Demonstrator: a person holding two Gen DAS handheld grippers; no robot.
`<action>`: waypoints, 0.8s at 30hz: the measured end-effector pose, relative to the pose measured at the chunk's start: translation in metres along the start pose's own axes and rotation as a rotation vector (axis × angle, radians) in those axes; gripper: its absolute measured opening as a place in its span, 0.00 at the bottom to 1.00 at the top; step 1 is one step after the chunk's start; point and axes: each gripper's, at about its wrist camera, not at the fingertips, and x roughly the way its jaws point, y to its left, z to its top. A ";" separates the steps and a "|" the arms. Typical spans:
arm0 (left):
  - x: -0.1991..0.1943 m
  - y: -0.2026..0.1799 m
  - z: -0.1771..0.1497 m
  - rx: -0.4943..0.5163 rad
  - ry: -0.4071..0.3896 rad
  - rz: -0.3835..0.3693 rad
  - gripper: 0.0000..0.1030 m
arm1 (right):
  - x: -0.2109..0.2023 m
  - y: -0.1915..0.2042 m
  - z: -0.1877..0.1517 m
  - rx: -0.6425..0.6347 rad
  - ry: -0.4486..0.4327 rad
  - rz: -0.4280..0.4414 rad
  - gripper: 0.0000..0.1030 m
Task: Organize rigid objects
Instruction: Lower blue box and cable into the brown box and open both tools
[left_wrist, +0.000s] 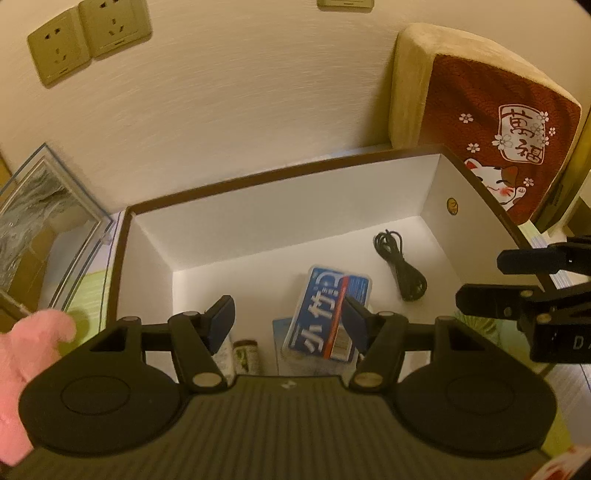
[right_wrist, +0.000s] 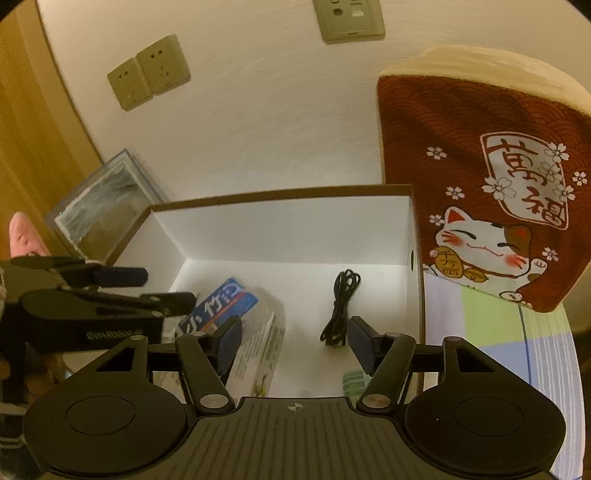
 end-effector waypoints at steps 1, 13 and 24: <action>-0.003 0.001 -0.002 -0.006 0.003 -0.002 0.60 | -0.002 0.001 -0.001 0.002 0.001 0.001 0.62; -0.045 0.009 -0.026 -0.070 0.008 -0.017 0.60 | -0.041 0.014 -0.016 0.026 -0.048 0.024 0.63; -0.101 0.005 -0.051 -0.106 -0.026 -0.041 0.60 | -0.089 0.028 -0.038 0.044 -0.094 0.041 0.63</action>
